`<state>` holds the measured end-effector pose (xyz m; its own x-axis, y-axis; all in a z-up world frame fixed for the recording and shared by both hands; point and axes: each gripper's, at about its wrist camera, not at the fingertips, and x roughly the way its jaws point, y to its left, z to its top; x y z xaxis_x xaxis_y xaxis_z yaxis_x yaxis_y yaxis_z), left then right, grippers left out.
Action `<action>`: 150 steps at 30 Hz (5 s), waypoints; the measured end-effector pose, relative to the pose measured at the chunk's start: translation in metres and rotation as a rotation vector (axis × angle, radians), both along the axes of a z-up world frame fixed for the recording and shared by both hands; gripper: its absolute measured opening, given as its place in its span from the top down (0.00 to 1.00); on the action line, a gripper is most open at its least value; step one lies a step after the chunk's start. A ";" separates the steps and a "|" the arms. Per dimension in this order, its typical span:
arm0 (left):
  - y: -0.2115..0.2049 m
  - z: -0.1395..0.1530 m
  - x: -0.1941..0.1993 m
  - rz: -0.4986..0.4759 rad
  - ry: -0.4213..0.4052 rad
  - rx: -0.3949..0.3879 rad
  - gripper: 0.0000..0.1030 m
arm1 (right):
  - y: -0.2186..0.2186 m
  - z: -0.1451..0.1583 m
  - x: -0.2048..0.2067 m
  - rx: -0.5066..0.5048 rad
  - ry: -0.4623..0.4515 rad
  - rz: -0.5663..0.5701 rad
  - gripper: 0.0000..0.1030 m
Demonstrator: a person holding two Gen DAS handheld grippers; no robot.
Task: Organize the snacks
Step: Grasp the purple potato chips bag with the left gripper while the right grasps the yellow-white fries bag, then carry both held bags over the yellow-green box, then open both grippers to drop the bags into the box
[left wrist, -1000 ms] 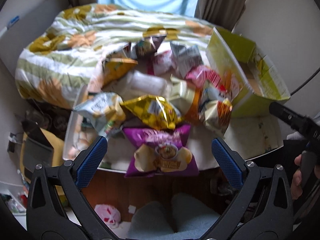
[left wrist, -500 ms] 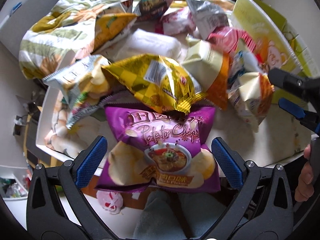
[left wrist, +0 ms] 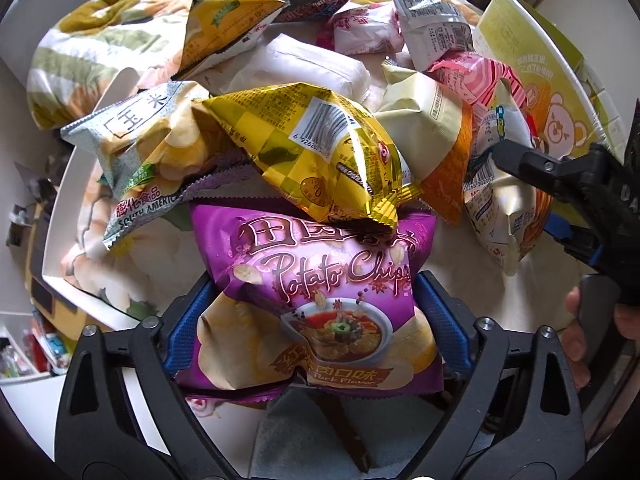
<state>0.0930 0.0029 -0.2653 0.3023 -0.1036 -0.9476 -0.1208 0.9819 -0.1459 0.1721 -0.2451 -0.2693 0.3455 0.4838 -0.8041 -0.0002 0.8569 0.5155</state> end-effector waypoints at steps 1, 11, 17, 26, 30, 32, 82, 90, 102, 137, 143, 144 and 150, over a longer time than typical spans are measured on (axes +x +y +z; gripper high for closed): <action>0.002 -0.001 -0.002 0.000 0.000 -0.007 0.14 | 0.000 0.000 0.000 -0.005 -0.005 0.000 0.04; 0.020 0.000 -0.001 -0.033 -0.005 -0.065 0.23 | 0.010 0.004 -0.005 -0.023 -0.013 0.009 0.43; 0.020 0.013 -0.008 -0.079 -0.029 -0.082 0.24 | 0.014 0.018 -0.015 -0.040 -0.040 -0.010 0.44; 0.015 0.057 -0.031 -0.143 -0.111 -0.109 0.24 | 0.017 0.058 -0.036 -0.062 -0.088 -0.046 0.44; 0.017 0.083 -0.035 -0.182 -0.171 -0.119 0.24 | 0.020 0.081 -0.045 -0.088 -0.120 -0.059 0.44; 0.017 0.096 -0.036 -0.198 -0.202 -0.124 0.24 | 0.021 0.092 -0.053 -0.103 -0.139 -0.067 0.44; -0.301 0.083 0.294 -0.374 -0.202 0.040 0.05 | -0.221 0.139 0.142 -0.290 -0.150 -0.128 0.44; -0.266 0.108 0.268 -0.362 -0.224 0.077 0.05 | -0.212 0.139 0.143 -0.343 -0.144 -0.139 0.44; -0.238 0.130 0.234 -0.356 -0.236 0.017 0.05 | -0.188 0.129 0.174 -0.331 -0.155 -0.062 0.44; -0.235 0.211 0.155 -0.230 -0.430 0.087 0.05 | -0.208 0.190 0.094 -0.358 -0.306 -0.042 0.02; -0.221 0.225 0.112 -0.203 -0.472 0.089 0.05 | -0.202 0.209 0.050 -0.373 -0.371 -0.064 0.02; -0.217 0.226 0.105 -0.196 -0.477 0.076 0.05 | -0.200 0.211 0.042 -0.380 -0.383 -0.077 0.02; -0.188 0.228 0.068 -0.203 -0.520 0.051 0.05 | -0.183 0.217 -0.003 -0.410 -0.409 -0.125 0.02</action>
<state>0.1613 -0.1850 -0.0372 0.7099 -0.1668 -0.6843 0.1471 0.9852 -0.0876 0.1689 -0.4282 -0.0522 0.7015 0.0976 -0.7060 -0.0153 0.9924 0.1221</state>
